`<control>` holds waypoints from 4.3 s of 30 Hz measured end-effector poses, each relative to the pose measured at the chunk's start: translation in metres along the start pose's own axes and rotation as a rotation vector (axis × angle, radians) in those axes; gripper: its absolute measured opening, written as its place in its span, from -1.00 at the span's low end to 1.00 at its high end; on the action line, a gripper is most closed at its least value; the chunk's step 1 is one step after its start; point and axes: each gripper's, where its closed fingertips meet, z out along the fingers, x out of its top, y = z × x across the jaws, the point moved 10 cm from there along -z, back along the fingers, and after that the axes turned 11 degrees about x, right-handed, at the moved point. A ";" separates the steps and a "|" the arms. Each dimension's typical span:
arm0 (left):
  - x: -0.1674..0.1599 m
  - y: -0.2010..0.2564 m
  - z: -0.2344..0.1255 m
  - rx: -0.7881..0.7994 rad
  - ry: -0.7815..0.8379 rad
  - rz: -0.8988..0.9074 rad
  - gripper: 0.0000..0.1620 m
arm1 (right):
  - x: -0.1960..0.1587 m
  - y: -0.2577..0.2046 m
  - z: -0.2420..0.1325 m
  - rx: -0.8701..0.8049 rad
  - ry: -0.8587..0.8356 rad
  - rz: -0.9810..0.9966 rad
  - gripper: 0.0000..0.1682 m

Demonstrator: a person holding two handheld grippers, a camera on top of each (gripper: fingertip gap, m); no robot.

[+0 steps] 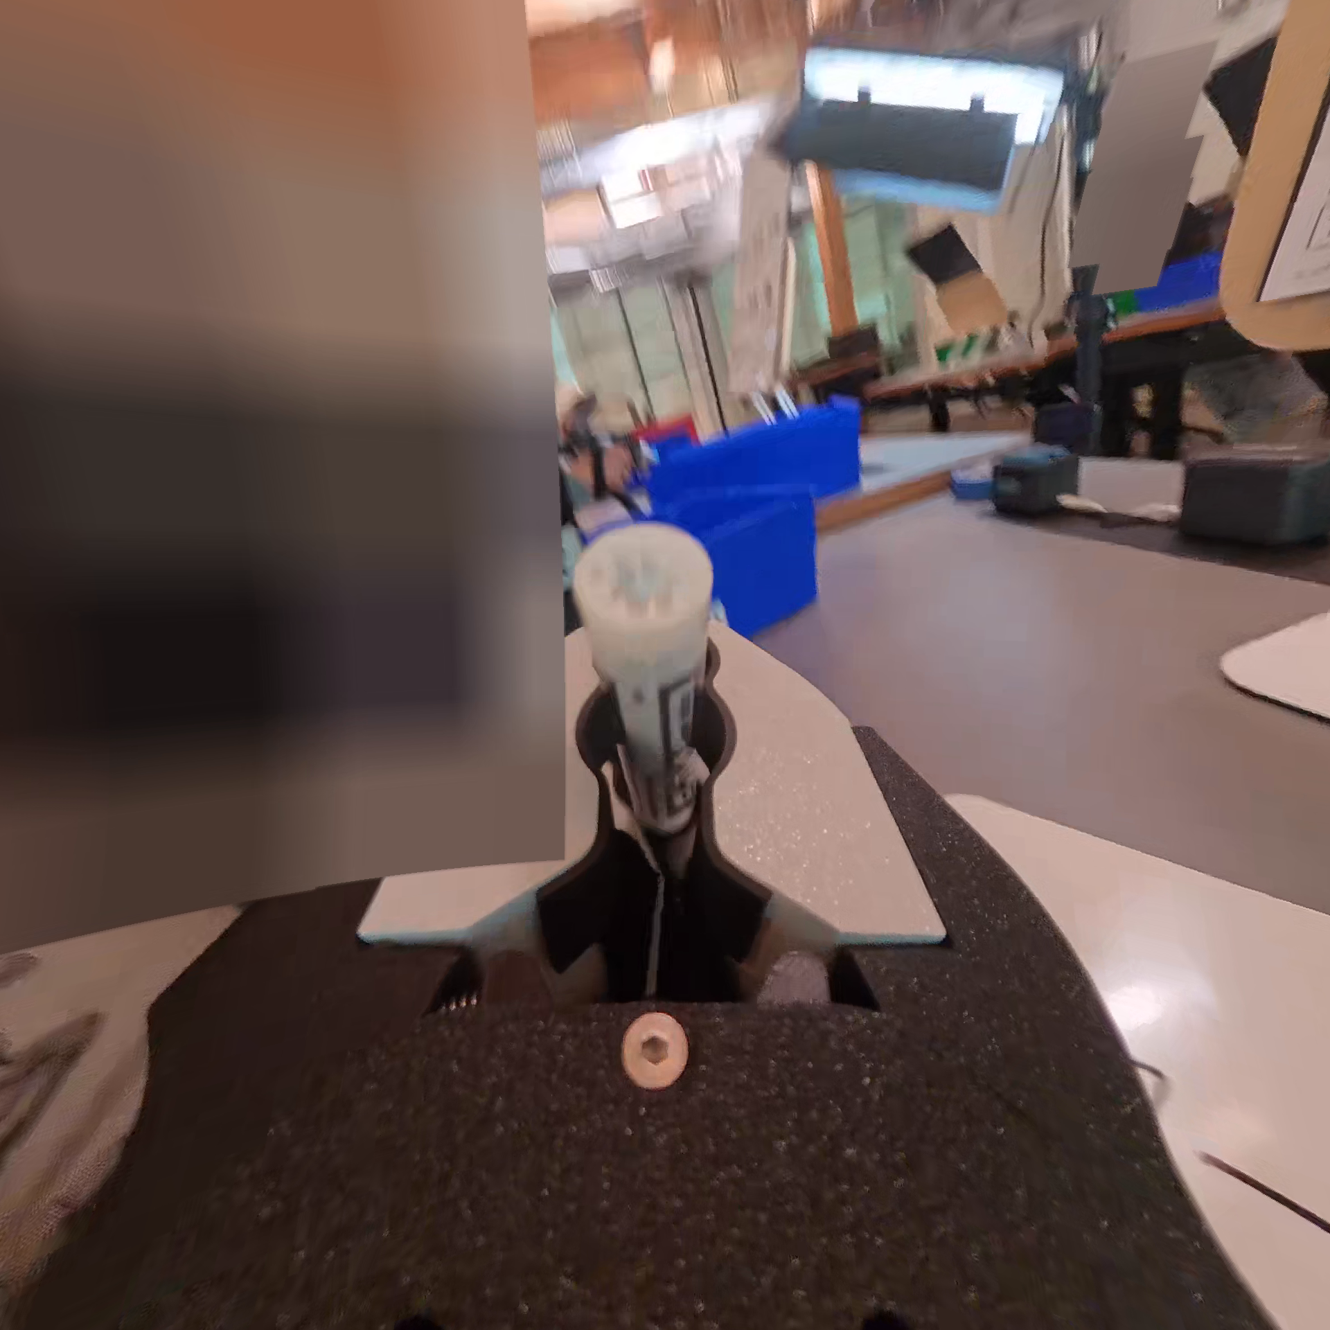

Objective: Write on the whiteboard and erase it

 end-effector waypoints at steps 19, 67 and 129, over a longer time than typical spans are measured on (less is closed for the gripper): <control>-0.025 -0.030 0.004 0.274 -0.281 0.085 -0.62 | -0.001 0.046 -0.057 -0.230 -0.203 0.059 -0.46; -0.024 -0.040 -0.001 0.388 -0.170 -0.014 -0.62 | 0.025 0.029 -0.112 0.454 0.811 0.126 -0.60; -0.027 -0.038 0.002 0.386 -0.208 0.019 -0.62 | 0.031 -0.009 -0.102 0.869 0.702 -0.042 -0.73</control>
